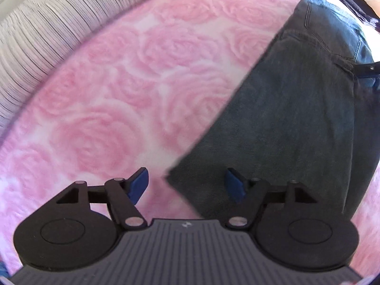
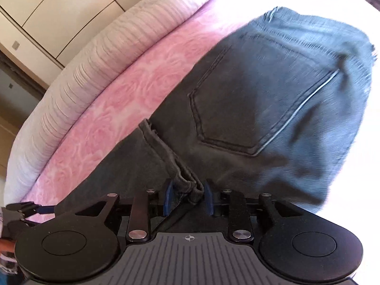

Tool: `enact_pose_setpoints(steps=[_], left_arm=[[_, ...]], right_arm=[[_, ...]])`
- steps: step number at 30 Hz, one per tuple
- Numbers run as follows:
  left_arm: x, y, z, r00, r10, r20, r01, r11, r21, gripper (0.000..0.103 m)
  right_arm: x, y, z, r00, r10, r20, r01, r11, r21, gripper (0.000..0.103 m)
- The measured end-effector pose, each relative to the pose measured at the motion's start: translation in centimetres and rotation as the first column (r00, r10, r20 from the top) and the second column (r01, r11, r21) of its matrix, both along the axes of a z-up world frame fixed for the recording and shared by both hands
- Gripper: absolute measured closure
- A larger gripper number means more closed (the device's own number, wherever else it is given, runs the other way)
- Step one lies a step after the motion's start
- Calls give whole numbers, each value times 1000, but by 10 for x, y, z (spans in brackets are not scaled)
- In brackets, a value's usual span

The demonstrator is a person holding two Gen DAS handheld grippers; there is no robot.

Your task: Fold clothes

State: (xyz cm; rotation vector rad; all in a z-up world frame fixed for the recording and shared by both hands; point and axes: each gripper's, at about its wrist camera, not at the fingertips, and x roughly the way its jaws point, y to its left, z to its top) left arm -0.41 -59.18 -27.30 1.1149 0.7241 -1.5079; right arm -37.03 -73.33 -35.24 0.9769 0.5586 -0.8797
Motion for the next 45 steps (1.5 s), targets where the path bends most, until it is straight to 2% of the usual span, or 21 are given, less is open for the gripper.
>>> enact_pose_setpoints(steps=[4, 6, 8, 9, 11, 14, 16, 17, 20, 22, 24, 26, 27, 32, 35, 36, 37, 38, 39, 43, 45], left_arm=[[16, 14, 18, 985, -113, 134, 121, 991, -56, 35], [8, 34, 20, 927, -284, 243, 309, 949, -68, 34], [-5, 59, 14, 806, -481, 345, 528, 848, -52, 33], [-11, 72, 7, 722, -571, 391, 631, 775, -34, 33], [-23, 98, -6, 521, -712, 471, 801, 598, 17, 33], [-28, 117, -26, 308, -790, 530, 921, 388, 43, 33], [-27, 115, -40, 233, -802, 550, 948, 314, 56, 38], [-26, 113, -46, 203, -806, 556, 956, 285, 63, 46], [-20, 104, -58, 137, -806, 576, 975, 212, 65, 50], [-16, 99, -60, 101, -801, 590, 982, 176, 70, 50], [-12, 94, -61, 83, -798, 597, 984, 159, 76, 50], [-11, 89, -60, 83, -798, 597, 984, 162, 80, 50], [-10, 87, -60, 80, -797, 598, 984, 161, 82, 50], [-6, 99, -65, -30, -734, 678, 996, 38, 85, 46], [-7, 104, -71, -80, -700, 710, 996, -31, 82, 45], [-10, 103, -74, -86, -693, 716, 996, -33, 87, 48], [-13, 101, -77, -88, -689, 719, 995, -33, 91, 54], [-16, 95, -75, -65, -705, 706, 996, -9, 84, 71], [-20, 89, -73, -42, -720, 692, 997, 15, 77, 77], [-28, 71, -60, 37, -767, 641, 994, 94, 55, 85], [-32, 67, -52, 69, -779, 623, 992, 121, 42, 87]], right_arm=[[12, 36, 32, 994, 90, -68, -96, 991, -88, 73], [35, 67, 41, 975, 198, -104, -210, 970, -120, 67], [69, 108, 45, 925, 346, -155, -370, 915, -161, 55], [86, 129, 45, 893, 414, -179, -443, 879, -179, 50], [118, 166, 40, 831, 506, -231, -550, 810, -205, 48], [166, 221, 32, 717, 622, -313, -693, 683, -231, 48], [187, 246, 23, 661, 647, -380, -748, 612, -257, 48], [196, 256, 17, 637, 643, -424, -768, 580, -273, 48], [216, 274, -1, 562, 625, -541, -822, 496, -281, 48], [226, 281, -13, 508, 605, -614, -855, 443, -270, 47], [237, 287, -29, 419, 568, -708, -894, 394, -214, 45], [233, 286, -30, 427, 541, -725, -886, 411, -215, 45], [232, 285, -31, 431, 527, -733, -881, 420, -216, 58], [215, 268, -15, 495, 553, -671, -846, 482, -228, 84], [208, 252, 11, 562, 569, -601, -807, 537, -247, 86], [205, 250, 18, 575, 568, -589, -799, 545, -254, 86], [204, 249, 24, 584, 568, -579, -793, 551, -259, 86], [202, 251, 28, 586, 570, -576, -793, 551, -260, 86], [200, 253, 32, 587, 572, -573, -792, 552, -262, 85], [209, 257, 26, 554, 559, -617, -812, 524, -256, 79], [216, 268, 20, 533, 533, -657, -823, 506, -257, 59]])
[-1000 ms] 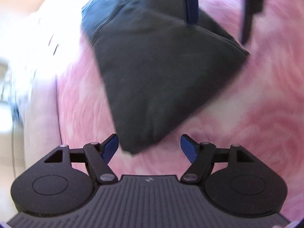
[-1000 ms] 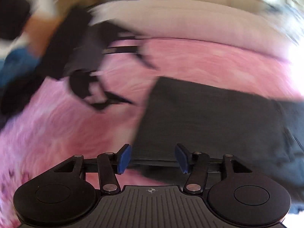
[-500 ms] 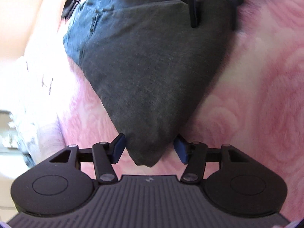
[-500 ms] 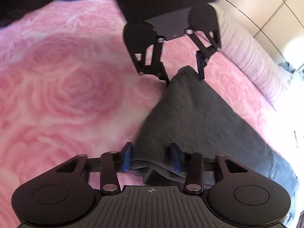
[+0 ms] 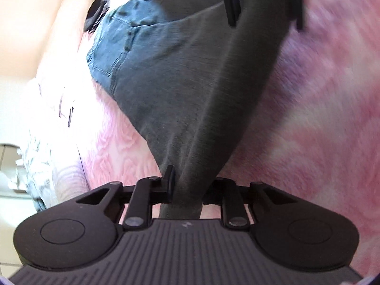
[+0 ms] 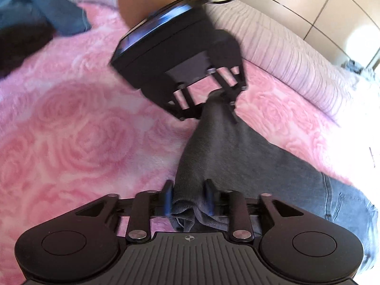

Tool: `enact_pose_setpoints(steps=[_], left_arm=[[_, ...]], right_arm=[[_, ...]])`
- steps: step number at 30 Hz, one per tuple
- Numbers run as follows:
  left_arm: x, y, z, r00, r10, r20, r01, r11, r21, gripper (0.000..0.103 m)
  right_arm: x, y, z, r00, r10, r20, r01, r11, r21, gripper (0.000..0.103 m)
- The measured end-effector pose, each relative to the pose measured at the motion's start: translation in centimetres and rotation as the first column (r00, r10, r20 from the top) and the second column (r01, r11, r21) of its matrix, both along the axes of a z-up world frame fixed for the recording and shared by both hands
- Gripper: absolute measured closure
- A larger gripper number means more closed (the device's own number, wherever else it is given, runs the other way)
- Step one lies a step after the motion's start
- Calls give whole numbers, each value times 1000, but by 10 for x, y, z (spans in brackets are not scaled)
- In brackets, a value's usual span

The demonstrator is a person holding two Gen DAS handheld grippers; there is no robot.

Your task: Fold clothes

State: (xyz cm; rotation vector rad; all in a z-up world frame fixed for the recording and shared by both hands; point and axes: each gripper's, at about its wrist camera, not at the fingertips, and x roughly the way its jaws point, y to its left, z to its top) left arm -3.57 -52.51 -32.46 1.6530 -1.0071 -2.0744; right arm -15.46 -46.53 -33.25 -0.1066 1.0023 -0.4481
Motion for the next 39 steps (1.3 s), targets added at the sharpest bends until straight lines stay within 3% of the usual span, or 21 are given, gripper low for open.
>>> enact_pose_setpoints(steps=[3, 7, 9, 12, 16, 20, 23, 26, 28, 31, 34, 37, 39], left_arm=[[-2, -4, 12, 999, 42, -19, -41, 999, 30, 87], [-4, -9, 24, 995, 92, -40, -89, 994, 66, 87], [-4, -6, 27, 993, 104, -46, -101, 993, 66, 88], [-1, 1, 35, 989, 132, -64, -128, 990, 67, 89], [11, 25, 58, 980, 184, -81, -180, 982, 55, 89], [32, 70, 89, 962, 269, -39, -264, 959, 105, 89], [47, 103, 116, 936, 352, 12, -349, 919, 185, 89], [56, 119, 146, 900, 432, 50, -429, 860, 276, 89], [49, 113, 165, 890, 452, 59, -448, 843, 297, 89], [22, 81, 194, 881, 473, 12, -458, 845, 277, 87], [-3, 47, 224, 869, 493, -52, -467, 849, 246, 80], [-35, 4, 243, 853, 498, -157, -465, 861, 208, 64], [-52, -22, 250, 822, 520, -230, -485, 853, 195, 58]], right_arm=[[12, 10, -16, 997, 2, -71, -7, 997, -78, 31], [16, 7, -38, 992, -14, -127, -12, 978, -206, 32], [9, -7, -41, 991, -50, -124, 27, 983, -182, 62], [-1, -17, -28, 993, -60, -98, 48, 992, -118, 87], [-5, -6, 2, 997, -51, -57, 47, 997, -64, 90], [1, 29, 35, 1000, 23, -6, -23, 1000, 16, 90], [3, 54, 59, 994, 86, 71, -94, 987, 132, 90], [-3, 62, 82, 977, 117, 177, -162, 949, 271, 90], [-13, 50, 97, 963, 104, 248, -188, 919, 347, 91], [-37, 17, 122, 944, 54, 325, -184, 904, 386, 91], [-68, -34, 143, 923, -59, 381, -116, 900, 421, 91], [-103, -92, 159, 889, -182, 420, -31, 892, 451, 91], [-134, -134, 154, 857, -289, 427, 48, 870, 491, 91]])
